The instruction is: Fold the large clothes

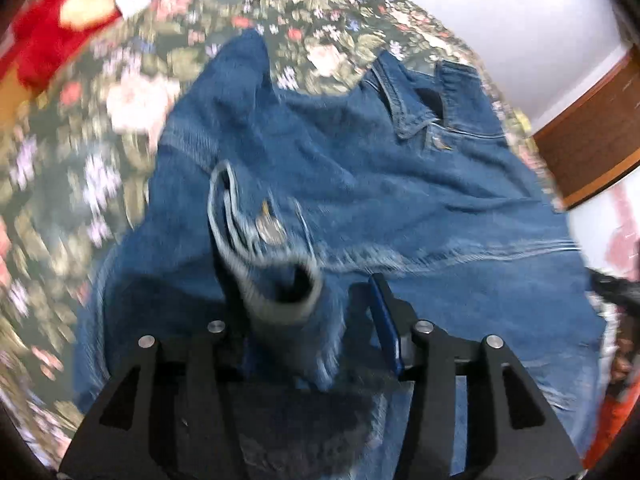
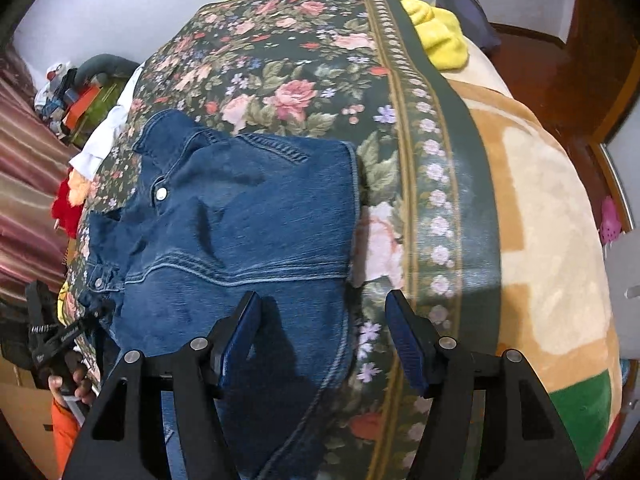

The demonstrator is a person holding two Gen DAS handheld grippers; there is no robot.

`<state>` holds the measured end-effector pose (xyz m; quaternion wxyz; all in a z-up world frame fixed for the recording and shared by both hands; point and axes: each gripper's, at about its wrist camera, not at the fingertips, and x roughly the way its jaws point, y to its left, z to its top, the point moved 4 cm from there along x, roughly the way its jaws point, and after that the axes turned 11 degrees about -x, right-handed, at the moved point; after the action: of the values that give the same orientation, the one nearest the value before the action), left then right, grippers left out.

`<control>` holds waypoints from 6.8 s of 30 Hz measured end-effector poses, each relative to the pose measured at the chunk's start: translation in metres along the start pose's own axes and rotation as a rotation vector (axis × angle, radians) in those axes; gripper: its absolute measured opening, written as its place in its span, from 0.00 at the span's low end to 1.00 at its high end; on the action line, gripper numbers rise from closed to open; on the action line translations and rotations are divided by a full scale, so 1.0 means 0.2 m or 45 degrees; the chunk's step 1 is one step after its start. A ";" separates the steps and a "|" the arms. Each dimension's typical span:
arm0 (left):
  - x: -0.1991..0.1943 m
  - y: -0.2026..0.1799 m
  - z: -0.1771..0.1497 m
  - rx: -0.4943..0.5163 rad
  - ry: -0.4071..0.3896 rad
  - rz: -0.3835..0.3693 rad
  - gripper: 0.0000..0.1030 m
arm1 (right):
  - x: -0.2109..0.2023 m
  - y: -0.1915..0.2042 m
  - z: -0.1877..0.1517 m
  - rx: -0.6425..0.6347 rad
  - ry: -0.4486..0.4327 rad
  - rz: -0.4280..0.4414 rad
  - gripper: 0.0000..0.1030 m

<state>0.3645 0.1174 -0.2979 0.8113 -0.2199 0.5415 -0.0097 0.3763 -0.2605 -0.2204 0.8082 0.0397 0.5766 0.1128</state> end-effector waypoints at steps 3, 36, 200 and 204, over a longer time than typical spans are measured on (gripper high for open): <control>0.03 -0.04 0.04 0.108 -0.068 0.208 0.31 | 0.00 0.02 0.00 0.006 0.002 0.005 0.60; -0.33 0.24 0.12 0.130 -0.210 0.373 0.77 | 0.00 0.03 -0.05 -0.013 -0.013 0.053 0.62; -0.86 0.12 0.58 -0.113 -0.545 0.036 0.16 | -0.37 0.50 0.47 -0.169 -0.448 0.266 0.13; -0.72 0.15 0.71 -0.147 -0.507 0.080 0.16 | -0.25 0.53 0.64 -0.201 -0.439 0.212 0.13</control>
<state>0.4242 0.2294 -0.1382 0.8884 -0.2464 0.3767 0.0903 0.4670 -0.1607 -0.1106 0.8834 0.0425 0.4139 0.2156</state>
